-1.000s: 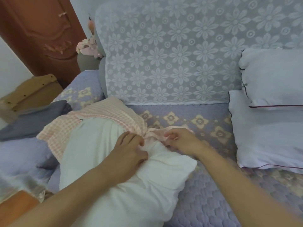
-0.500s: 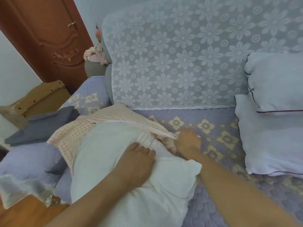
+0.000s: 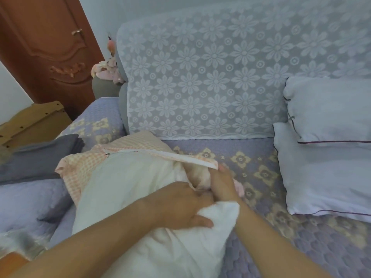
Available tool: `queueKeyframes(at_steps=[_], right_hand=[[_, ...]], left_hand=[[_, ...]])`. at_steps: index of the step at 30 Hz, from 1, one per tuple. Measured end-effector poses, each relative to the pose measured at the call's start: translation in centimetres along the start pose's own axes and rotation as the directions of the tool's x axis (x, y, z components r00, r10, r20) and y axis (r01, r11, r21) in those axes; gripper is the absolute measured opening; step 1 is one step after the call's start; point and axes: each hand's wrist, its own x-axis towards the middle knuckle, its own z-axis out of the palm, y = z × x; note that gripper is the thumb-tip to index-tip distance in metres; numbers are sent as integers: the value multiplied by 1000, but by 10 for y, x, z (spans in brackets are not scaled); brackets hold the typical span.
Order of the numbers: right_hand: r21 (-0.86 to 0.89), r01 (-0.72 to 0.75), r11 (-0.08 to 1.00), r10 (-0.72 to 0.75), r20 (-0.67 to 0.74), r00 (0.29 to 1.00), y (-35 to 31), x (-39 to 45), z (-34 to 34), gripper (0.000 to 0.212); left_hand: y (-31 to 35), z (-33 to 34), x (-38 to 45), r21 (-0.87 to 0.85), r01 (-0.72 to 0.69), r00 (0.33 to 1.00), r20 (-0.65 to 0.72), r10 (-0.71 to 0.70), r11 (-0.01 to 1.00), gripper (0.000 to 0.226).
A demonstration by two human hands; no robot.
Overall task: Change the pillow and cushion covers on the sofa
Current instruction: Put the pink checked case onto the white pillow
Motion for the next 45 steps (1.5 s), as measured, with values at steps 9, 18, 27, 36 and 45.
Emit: queueKeyframes(at_steps=[9,18,27,36,45], right_hand=[[-401,-193,895,48,-344,938,25,-20,-136,15],[-318,-111,941,105,-36,994,50,-67,-147,23],[-605,53,794,-280,-288,916,84,-50,-134,25],[20,200,980,-152,-577,802,50,-39,-120,57],[-568,142,811,-472,-490,733,66,-34,-128,49]], left_hand=[[-19,-18,-42,31,144,982,115,-147,989,66],[88,72,84,-92,86,956,-272,-108,992,21],[45,58,130,-3,197,884,-432,-178,980,32],[50,61,155,104,222,933,-312,-180,969,22],[21,59,132,-483,125,627,-638,-446,866,18]])
